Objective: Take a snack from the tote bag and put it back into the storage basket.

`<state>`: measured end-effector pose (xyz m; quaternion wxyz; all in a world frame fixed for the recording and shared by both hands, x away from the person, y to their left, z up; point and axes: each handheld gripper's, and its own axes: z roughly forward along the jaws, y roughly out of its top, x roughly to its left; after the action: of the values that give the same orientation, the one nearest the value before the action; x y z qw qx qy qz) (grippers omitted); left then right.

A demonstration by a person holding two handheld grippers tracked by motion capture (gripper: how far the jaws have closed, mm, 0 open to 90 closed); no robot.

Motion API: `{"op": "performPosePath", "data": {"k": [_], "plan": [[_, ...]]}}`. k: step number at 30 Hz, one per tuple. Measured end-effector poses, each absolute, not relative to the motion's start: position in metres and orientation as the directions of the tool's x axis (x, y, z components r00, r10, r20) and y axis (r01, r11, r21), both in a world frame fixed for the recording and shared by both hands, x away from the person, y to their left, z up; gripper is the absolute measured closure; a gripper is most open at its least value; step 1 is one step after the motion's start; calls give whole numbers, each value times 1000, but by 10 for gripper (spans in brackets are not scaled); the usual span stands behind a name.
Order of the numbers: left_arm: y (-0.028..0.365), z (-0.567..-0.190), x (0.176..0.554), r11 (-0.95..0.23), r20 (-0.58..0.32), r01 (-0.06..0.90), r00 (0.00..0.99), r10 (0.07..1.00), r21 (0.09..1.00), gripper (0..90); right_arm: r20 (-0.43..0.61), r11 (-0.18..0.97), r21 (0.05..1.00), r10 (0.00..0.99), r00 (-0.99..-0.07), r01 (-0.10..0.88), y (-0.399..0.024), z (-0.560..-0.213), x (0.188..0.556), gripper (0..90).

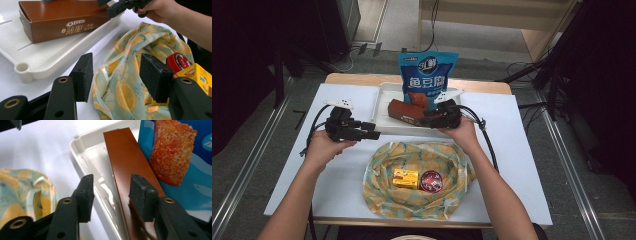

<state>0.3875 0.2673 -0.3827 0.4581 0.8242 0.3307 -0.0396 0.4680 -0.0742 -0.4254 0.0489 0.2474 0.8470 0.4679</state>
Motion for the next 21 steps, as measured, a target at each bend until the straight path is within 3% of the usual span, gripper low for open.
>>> {"op": "performPosePath", "data": {"k": [3,10,21], "plan": [[268,-382,387,-360,-367,580,779,509,731,450,146,433,819,478,-866,377,-69,-427,469,621],[269,-381,387,-354,-368,579,778,509,735,450,187,431,796,492,-851,424,-62,-432,471,824],[269,-381,387,-354,-368,578,779,508,735,450,162,474,765,515,-842,437,-53,-441,474,883]]}}
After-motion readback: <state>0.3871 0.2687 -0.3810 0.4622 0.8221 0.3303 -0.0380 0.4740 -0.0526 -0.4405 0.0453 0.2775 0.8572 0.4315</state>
